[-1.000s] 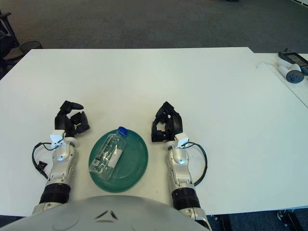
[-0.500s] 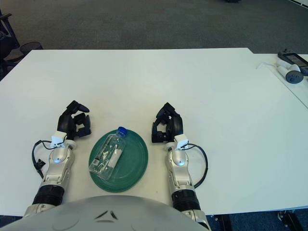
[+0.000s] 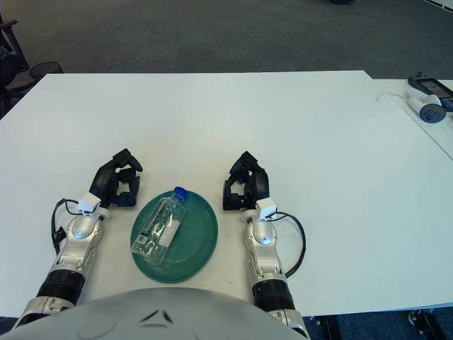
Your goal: Put the bottle into the plate.
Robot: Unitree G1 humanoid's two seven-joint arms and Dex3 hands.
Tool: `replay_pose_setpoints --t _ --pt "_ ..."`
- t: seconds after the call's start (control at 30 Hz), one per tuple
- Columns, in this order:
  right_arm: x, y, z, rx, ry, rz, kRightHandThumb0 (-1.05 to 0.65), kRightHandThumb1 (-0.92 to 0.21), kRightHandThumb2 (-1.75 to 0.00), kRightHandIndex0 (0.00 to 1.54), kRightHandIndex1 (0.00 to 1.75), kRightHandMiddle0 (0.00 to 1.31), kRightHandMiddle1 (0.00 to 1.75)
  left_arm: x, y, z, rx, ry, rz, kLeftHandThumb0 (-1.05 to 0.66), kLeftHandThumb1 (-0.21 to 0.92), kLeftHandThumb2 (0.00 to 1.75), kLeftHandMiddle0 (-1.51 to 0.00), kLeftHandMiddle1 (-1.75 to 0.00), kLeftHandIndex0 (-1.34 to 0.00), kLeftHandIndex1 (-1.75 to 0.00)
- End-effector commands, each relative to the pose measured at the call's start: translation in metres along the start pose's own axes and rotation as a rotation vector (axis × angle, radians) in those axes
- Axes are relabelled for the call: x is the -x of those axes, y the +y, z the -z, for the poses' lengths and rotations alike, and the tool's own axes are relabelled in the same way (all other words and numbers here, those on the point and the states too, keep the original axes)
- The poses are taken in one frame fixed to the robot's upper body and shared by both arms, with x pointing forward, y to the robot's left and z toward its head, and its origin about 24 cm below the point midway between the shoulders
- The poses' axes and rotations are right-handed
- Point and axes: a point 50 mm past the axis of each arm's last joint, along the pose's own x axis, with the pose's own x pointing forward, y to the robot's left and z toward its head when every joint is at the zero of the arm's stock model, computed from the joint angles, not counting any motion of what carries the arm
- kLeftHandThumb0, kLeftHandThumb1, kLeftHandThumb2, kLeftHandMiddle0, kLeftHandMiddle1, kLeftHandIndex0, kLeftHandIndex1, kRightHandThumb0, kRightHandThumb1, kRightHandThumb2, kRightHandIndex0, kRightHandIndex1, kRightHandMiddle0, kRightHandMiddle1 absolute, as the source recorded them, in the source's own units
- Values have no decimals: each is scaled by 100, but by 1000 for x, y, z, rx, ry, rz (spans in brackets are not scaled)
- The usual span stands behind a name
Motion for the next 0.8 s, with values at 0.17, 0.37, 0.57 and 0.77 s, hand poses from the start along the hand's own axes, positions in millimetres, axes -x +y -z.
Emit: replay_pose_setpoints --t 0.17,0.37,0.57,0.77 --pt "50 -6 52 -20 310 71 0 7 -170 95 159 68 175 18 -12 30 41 161 45 -52 18 148 -123 -175 -71 -175" --pt "50 -7 52 -21 313 78 0 7 -170 95 158 68 175 19 -16 30 57 153 21 -52 19 147 -123 -175 -71 -175" --pt "50 -7 52 -21 304 82 0 8 -171 96 158 68 175 20 -22 32 67 149 -10 -52 19 147 -123 -175 -71 -175" --pt "50 -9 52 -15 303 82 0 8 -172 96 159 69 175 20 -27 35 55 150 -53 -51 20 146 -123 -175 -70 -175"
